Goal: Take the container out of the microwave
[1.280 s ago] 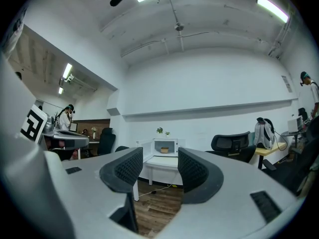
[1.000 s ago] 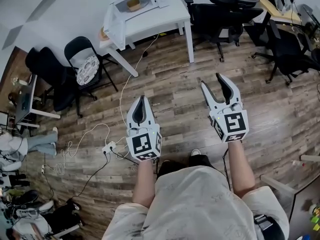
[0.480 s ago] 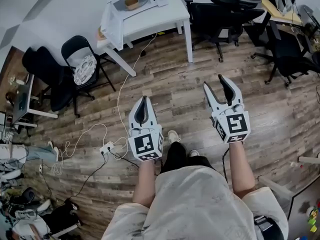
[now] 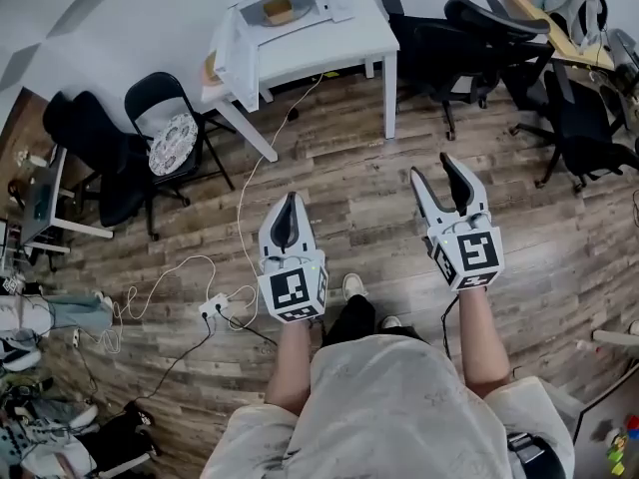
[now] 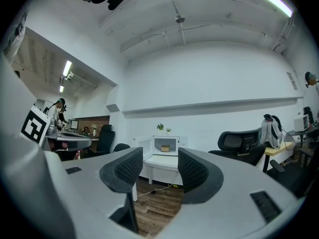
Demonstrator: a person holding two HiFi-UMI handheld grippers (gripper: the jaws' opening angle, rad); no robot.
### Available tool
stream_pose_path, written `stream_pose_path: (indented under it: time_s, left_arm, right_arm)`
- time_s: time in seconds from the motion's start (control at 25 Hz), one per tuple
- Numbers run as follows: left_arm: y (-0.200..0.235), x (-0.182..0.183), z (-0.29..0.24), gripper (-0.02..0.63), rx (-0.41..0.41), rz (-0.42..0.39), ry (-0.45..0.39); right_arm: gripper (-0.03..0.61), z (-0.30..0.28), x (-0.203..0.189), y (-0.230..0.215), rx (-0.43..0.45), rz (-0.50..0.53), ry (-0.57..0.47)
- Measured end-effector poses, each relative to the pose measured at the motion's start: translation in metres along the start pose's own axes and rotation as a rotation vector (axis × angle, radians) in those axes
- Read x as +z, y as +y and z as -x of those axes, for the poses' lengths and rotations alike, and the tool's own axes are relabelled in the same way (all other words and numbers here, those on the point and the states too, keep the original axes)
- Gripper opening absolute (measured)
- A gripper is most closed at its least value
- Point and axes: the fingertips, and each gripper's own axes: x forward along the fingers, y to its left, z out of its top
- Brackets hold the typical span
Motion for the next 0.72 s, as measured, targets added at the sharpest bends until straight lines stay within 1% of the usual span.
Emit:
stream_pose_path:
  time_s: [0.36,0.52,0.72]
  left_arm:
    - [0.068,-0.003,-0.045,0.006,0.036,0.0,-0.007]
    - [0.102,-0.007,-0.056,0.006,0.061,0.004,-0.012]
    - [0.135,-0.011,-0.068,0.006,0.074,0.014,-0.011]
  right_arm:
    - [0.219,-0.078,0.002,0.021,0.015,0.023,0.038]
    - [0.221,-0.107,0.002,0.033,0.023,0.032,0.05]
    - [0.22,-0.136,0.006,0.051,0.03,0.054,0.062]
